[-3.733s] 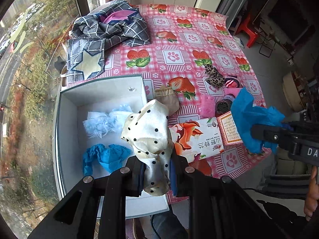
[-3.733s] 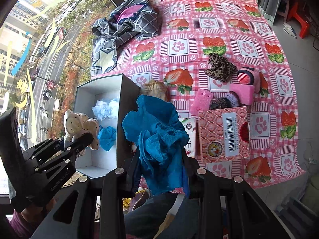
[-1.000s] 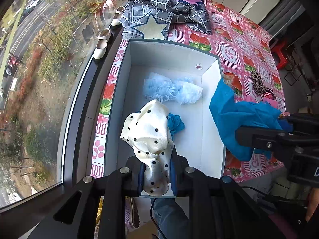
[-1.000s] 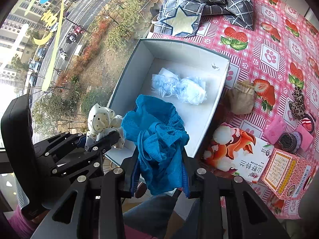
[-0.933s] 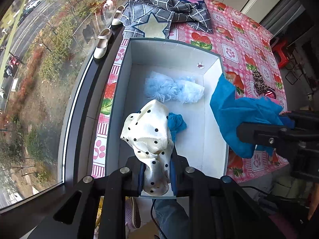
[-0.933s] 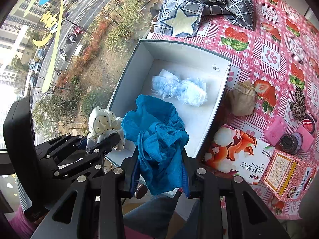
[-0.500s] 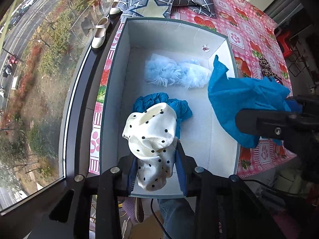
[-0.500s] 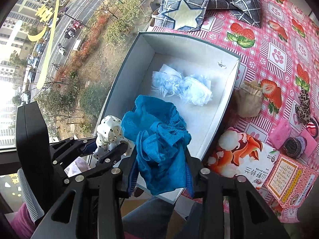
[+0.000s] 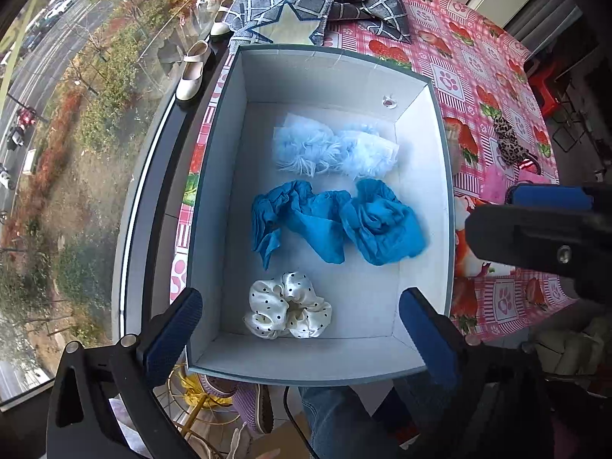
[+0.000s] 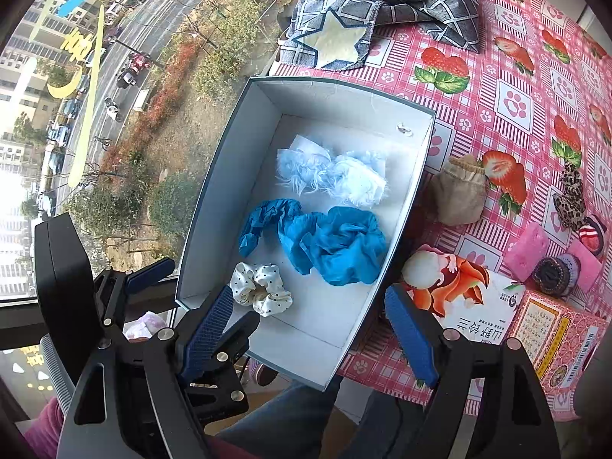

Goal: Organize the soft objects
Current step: 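Move both tools back toward the remaining items on the table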

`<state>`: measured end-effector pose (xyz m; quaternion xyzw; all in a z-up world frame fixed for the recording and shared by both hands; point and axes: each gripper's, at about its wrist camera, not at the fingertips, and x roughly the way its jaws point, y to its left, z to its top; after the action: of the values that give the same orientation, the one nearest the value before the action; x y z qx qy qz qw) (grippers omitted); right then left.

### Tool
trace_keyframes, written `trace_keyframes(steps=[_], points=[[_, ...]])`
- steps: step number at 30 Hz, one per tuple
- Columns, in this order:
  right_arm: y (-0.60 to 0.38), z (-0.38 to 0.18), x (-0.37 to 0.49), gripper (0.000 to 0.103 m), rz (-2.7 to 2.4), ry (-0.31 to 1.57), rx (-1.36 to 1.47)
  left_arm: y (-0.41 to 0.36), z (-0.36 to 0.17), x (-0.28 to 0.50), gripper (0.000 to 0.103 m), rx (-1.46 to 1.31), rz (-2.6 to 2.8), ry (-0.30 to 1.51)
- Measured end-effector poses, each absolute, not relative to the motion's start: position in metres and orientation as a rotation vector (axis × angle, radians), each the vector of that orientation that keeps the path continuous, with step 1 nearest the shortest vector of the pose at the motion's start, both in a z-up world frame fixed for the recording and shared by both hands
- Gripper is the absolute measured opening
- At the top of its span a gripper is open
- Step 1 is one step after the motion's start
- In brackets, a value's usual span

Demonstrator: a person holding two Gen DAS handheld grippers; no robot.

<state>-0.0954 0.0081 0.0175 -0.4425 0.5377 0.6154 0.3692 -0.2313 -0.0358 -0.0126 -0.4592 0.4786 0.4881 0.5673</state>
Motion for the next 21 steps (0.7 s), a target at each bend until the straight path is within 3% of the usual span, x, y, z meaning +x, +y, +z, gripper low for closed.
trace_keyframes(steps=[2, 3, 16, 21], points=[[0.008, 0.016, -0.093, 0.091, 1.566, 1.391, -1.133, -0.035, -0.012, -0.231, 0.103, -1.083, 1.156, 1.124], [0.007, 0.016, -0.091, 0.103, 1.558, 1.396, -1.129, -0.035, -0.012, -0.231, 0.103, -1.083, 1.159, 1.122], [0.005, 0.024, -0.062, 0.103, 1.524, 1.406, -1.055, -0.034, -0.004, -0.220, 0.103, -1.076, 1.161, 1.086], [0.002, 0.032, -0.043, 0.103, 1.529, 1.423, -1.003, -0.028, 0.009, -0.209, 0.103, -1.107, 1.098, 0.989]])
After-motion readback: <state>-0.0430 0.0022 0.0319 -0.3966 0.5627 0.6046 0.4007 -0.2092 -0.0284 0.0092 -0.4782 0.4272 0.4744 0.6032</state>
